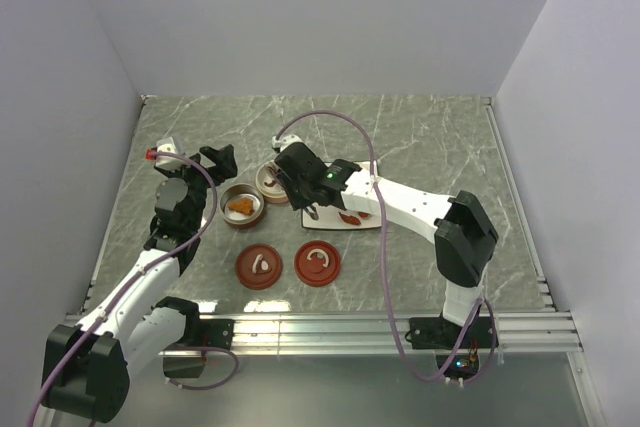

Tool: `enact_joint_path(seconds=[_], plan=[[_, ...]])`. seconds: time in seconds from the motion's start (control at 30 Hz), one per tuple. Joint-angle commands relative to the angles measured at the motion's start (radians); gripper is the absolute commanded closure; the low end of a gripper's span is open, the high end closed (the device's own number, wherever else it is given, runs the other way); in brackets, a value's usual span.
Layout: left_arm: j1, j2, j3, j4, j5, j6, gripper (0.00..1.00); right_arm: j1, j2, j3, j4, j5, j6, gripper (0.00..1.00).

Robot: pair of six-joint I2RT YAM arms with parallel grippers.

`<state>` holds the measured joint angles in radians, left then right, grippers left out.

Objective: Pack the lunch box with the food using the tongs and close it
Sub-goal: Place the food into the lunch box

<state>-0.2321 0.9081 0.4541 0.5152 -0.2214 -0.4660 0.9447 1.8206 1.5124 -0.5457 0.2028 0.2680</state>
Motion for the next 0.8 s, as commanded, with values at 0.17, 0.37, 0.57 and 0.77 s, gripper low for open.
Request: enact_joint_path(seconds=[0.17,0.37,0.57,0.77], plan=[[0.005,0.008,0.005,0.046,0.013,-0.008,0.01,0.005,-0.007,0.055,0.02,0.029,-0.015,0.59],[0.005,0.009,0.005,0.046,0.013,-0.008,0.01,0.005,-0.02,0.054,0.023,0.033,-0.016,0.53],[0.005,0.011,0.005,0.048,0.011,-0.01,0.01,0.005,-0.069,0.032,0.038,0.052,-0.006,0.53],[0.005,0.012,0.005,0.049,0.014,-0.01,0.0,0.005,-0.162,-0.035,0.078,0.078,0.008,0.53]])
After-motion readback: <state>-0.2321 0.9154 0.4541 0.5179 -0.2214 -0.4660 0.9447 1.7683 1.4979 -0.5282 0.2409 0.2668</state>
